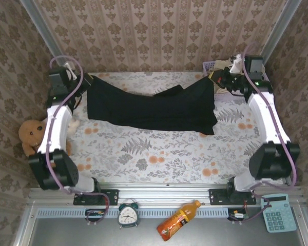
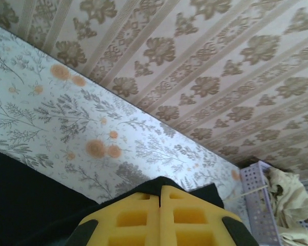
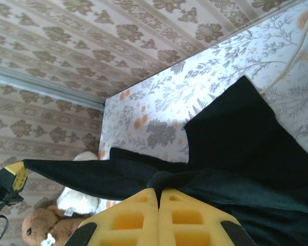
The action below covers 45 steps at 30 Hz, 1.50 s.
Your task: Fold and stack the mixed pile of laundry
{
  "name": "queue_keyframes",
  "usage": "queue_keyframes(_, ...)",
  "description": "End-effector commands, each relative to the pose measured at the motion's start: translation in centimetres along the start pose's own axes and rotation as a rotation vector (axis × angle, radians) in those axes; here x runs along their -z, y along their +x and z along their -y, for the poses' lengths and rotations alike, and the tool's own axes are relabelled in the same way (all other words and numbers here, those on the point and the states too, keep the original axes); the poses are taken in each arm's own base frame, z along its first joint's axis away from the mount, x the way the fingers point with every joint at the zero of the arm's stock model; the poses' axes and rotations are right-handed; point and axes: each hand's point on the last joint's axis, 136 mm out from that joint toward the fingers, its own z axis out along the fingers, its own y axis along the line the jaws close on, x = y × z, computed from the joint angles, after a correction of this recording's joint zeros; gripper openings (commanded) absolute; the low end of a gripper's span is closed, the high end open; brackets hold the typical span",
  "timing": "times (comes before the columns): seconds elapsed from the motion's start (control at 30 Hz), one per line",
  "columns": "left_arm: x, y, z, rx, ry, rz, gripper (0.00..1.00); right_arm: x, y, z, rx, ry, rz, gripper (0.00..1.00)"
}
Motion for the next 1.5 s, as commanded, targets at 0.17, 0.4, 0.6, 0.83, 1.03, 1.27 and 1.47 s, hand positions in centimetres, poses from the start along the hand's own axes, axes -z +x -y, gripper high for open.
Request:
queue_keyframes(0.17, -9.3, -6.3, 3.8, -0.008, 0.113, -0.074, 0.00, -5.5, -13.4, -5.1, 0.036, -0.135, 0.146, 0.00)
queue_keyframes(0.4, -0.6, -20.3, 15.1, -0.003, 0.450, 0.239, 0.00, 6.7, -22.6, -17.0, 0.078, -0.572, 0.477, 0.00)
queue_keyframes(0.6, 13.6, -24.5, 21.2, -0.120, 0.658, 0.470, 0.00, 19.8, -17.3, -26.9, 0.465, -0.589, 0.626, 0.00)
queue_keyframes(0.83, 20.3, -20.1, 20.6, -0.229, 0.554, 0.583, 0.00, 21.1, -12.2, -28.4, 0.525, -0.638, 0.478, 0.00)
queue_keyframes(1.03, 12.3, -6.8, 7.1, 0.049, 0.352, 0.350, 0.00, 12.0, -4.2, -15.2, 0.287, -0.399, 0.254, 0.00)
queue_keyframes(1.27, 9.8, 11.5, -5.9, 0.222, -0.021, 0.030, 0.00, 9.5, 11.4, 9.8, -0.182, 0.315, 0.067, 0.00)
queue_keyframes(1.47, 13.9, 17.4, -9.1, 0.204, -0.190, -0.006, 0.32, 14.6, 15.7, 15.7, -0.236, 0.544, 0.134, 0.11)
